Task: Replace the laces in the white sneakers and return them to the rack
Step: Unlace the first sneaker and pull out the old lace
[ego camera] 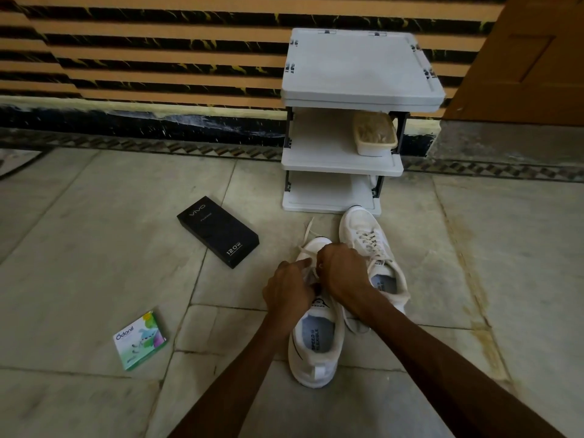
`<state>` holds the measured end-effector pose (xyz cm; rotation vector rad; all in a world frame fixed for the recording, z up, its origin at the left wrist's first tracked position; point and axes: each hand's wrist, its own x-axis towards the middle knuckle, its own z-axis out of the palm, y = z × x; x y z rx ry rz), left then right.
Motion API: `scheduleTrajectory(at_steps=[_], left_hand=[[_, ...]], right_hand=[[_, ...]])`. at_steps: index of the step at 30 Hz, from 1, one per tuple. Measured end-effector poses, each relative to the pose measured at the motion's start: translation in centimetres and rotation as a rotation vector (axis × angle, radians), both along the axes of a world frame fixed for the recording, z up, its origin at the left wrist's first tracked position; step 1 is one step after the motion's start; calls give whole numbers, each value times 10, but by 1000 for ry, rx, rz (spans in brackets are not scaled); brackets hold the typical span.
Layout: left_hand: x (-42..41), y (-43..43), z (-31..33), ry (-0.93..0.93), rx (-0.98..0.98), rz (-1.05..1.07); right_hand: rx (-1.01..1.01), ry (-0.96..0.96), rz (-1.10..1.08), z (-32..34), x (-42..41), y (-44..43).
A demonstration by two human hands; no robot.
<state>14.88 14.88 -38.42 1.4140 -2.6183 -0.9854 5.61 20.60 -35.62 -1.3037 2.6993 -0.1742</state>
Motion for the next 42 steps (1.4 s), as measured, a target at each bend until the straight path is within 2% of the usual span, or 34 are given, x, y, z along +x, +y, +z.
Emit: scheduleTrajectory(at_steps=[2,4,6,10,13,16,19,22,26,28,31,36,42], left_hand=[[1,0,0,5,-10,-6],[3,0,0,4,-38,-23],[2,1,1,-13,-76,-45],[-3,7,4,-77,-163,-91],[-5,7,6,-101,-170,-83],[-3,6,5,-103,-161,-84],[-4,7,7,-75,-156,-63],[-3,9,8,-38,-150,-44],[-1,8,9,-21,-131,-56],[-1,7,10,-33,-125,-61],[-1,7,9,-38,-128,-58],[-2,8,9,-58,-117,-40],[-2,9,7,-54,-113,-27]], right_hand=[[-51,-33,-22,0,-3,1],[-152,-161,-43,1,-12,7],[-341,-322,-73,5,-18,14],[-737,-318,-120,46,-11,9],[-1053,-424,-82,103,-7,-5],[-1163,-526,-56,120,-11,-5],[-1075,-679,-169,97,-17,3],[-825,-598,-210,69,-25,11],[-277,-325,-77,29,-29,22],[-155,-348,-26,13,-26,26],[-103,-308,-16,3,-20,24],[-58,-113,-37,-7,-13,12],[-65,-74,-61,-13,-7,7]])
